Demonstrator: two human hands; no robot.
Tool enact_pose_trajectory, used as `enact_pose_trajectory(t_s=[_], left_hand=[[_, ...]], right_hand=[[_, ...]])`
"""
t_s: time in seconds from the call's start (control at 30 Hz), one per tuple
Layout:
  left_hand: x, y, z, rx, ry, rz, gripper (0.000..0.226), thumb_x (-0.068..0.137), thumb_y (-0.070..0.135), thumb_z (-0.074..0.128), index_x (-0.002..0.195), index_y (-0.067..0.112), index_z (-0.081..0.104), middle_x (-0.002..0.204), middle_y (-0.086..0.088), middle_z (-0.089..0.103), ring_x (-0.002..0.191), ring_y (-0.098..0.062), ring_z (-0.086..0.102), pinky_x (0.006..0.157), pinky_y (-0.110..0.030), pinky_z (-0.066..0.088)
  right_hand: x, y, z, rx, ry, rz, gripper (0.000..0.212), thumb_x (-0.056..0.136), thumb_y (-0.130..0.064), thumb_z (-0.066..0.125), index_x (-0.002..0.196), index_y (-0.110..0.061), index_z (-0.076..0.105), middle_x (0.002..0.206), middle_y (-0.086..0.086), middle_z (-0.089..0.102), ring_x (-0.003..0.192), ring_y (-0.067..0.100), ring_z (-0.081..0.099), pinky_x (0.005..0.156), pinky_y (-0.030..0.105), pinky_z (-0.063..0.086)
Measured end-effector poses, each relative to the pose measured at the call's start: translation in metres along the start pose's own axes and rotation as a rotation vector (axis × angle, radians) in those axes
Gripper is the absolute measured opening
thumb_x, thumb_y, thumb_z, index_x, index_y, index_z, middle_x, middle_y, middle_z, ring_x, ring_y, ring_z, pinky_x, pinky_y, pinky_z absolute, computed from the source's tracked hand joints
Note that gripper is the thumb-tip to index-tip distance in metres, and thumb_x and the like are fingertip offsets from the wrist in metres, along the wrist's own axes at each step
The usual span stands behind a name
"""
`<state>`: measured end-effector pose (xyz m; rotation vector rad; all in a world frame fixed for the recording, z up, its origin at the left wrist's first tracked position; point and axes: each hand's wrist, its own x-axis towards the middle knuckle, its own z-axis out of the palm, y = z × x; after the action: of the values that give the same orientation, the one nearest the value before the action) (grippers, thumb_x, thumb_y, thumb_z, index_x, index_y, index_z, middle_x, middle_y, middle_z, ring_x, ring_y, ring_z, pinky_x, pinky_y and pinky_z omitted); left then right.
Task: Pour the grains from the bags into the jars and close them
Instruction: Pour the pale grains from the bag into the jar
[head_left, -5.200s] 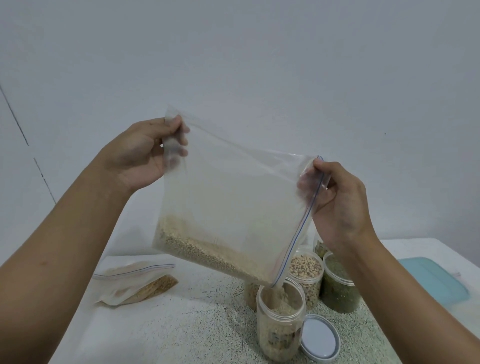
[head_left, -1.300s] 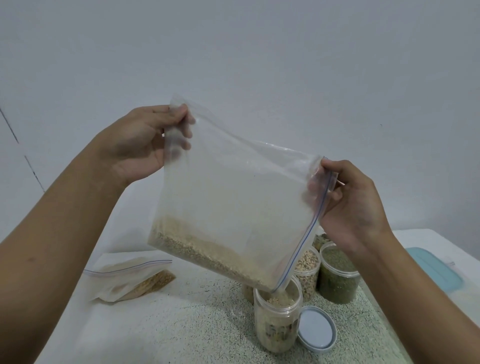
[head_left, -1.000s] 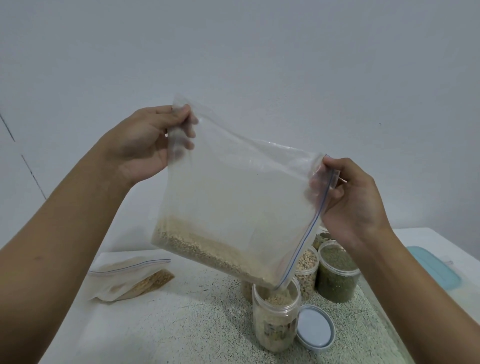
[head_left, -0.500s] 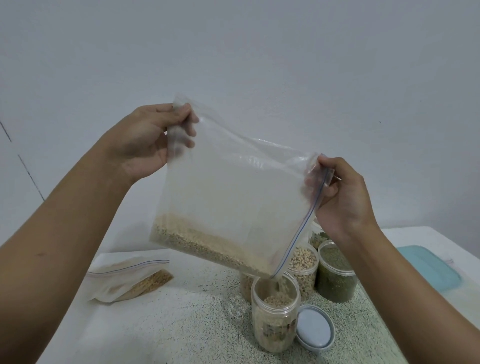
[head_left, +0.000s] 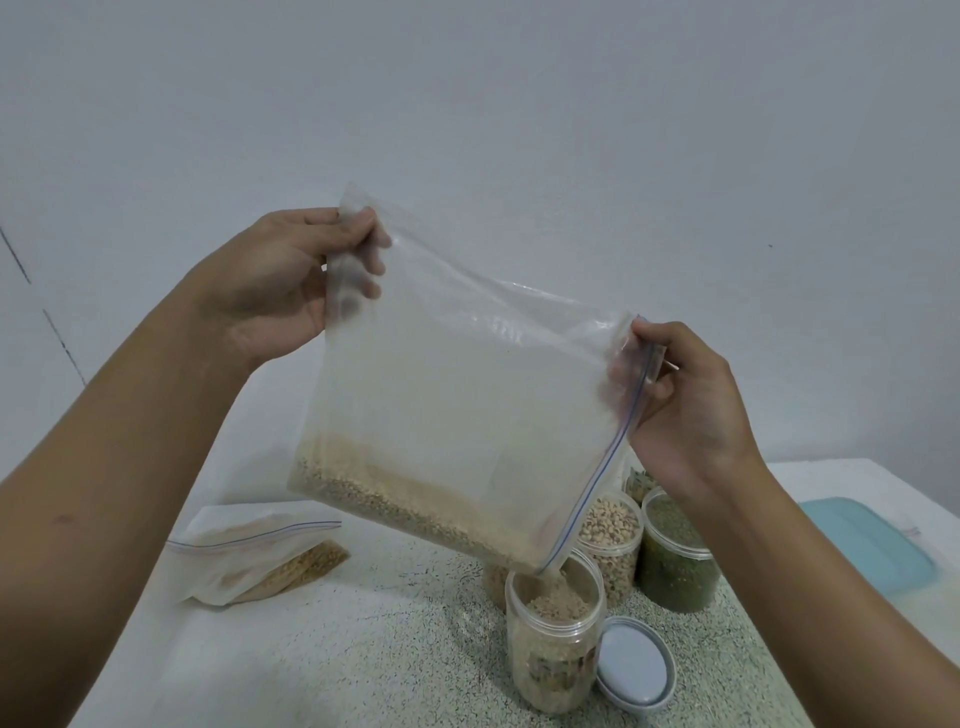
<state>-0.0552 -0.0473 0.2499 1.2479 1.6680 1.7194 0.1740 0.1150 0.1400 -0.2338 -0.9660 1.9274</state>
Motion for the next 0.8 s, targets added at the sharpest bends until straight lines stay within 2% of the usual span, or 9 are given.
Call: enact_pose_trajectory(t_s=[0.23,0.47,0.8], left_hand=[[-0.001,0.001,-0.001,0.01,-0.004,-0.003,0.022,0.094,0.03,0.06,0.081,0.015,0.07,0.072,0.0,0.063,0.061,-0.014,0.059,0.072,-0.03,0.04],[-0.002,0.004,0.004,0.017,-0.042,0.01,0.031,0.096,0.028,0.059,0.071,0.021,0.075,0.072,0.001,0.063,0.061,-0.014,0.06,0.067,-0.026,0.043],[-0.002,0.008,0.017,0.008,-0.056,0.012,0.028,0.099,0.026,0.057,0.077,0.017,0.072,0.072,0.001,0.063,0.062,-0.015,0.059,0.067,-0.026,0.044]], right_hand=[[-0.002,-0.001,-0.001,-0.01,0.002,0.025,0.013,0.093,-0.014,0.063,0.08,-0.017,0.061,0.072,-0.006,0.06,0.059,0.007,0.062,0.059,0.022,0.047],[-0.004,-0.004,-0.004,-0.007,0.019,0.031,0.007,0.09,-0.015,0.064,0.084,-0.017,0.064,0.072,-0.006,0.061,0.059,0.007,0.061,0.063,0.022,0.047],[0.002,-0.009,-0.016,-0.036,0.027,-0.009,0.003,0.09,-0.016,0.065,0.088,-0.017,0.063,0.076,-0.006,0.061,0.061,0.007,0.06,0.06,0.022,0.047]])
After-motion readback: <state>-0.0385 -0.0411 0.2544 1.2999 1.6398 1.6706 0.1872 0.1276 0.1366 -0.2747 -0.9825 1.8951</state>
